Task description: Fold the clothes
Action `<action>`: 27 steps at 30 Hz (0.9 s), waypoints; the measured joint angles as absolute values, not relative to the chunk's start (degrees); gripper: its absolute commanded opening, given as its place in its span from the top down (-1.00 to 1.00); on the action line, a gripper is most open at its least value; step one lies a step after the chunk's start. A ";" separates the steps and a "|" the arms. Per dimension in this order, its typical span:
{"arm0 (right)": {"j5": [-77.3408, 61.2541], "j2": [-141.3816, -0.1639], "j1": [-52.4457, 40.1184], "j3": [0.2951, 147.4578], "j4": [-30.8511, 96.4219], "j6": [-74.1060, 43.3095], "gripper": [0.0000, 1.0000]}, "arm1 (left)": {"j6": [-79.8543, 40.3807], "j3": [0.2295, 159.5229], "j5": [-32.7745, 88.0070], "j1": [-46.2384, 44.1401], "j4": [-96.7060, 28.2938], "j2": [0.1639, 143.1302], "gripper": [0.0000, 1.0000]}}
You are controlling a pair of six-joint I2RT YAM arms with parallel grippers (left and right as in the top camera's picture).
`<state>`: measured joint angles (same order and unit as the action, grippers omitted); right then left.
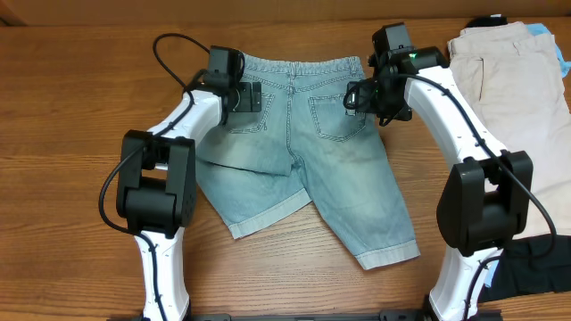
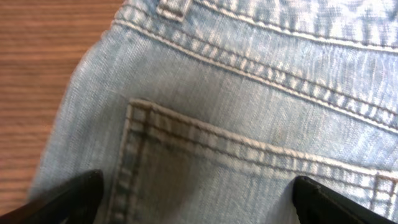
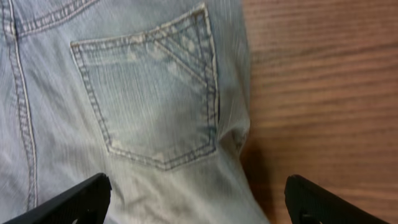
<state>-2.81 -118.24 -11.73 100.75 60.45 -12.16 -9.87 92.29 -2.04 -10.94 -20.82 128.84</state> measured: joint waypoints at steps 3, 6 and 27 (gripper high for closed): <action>-2.85 -118.58 -11.70 100.75 58.30 -12.32 -1.00 | -7.92 100.53 -2.46 -10.72 -28.23 130.10 -1.00; -4.23 -118.58 -11.73 101.01 59.48 -11.94 -1.00 | -7.01 111.63 -2.42 -10.72 -41.06 130.80 -1.00; -9.63 -101.47 -11.79 102.87 76.79 -11.94 -1.00 | -21.23 153.91 1.89 -12.88 -96.40 120.62 -1.00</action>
<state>-9.63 -101.47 -11.79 102.87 76.79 -11.94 -21.23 153.91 1.89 -12.88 -96.40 120.62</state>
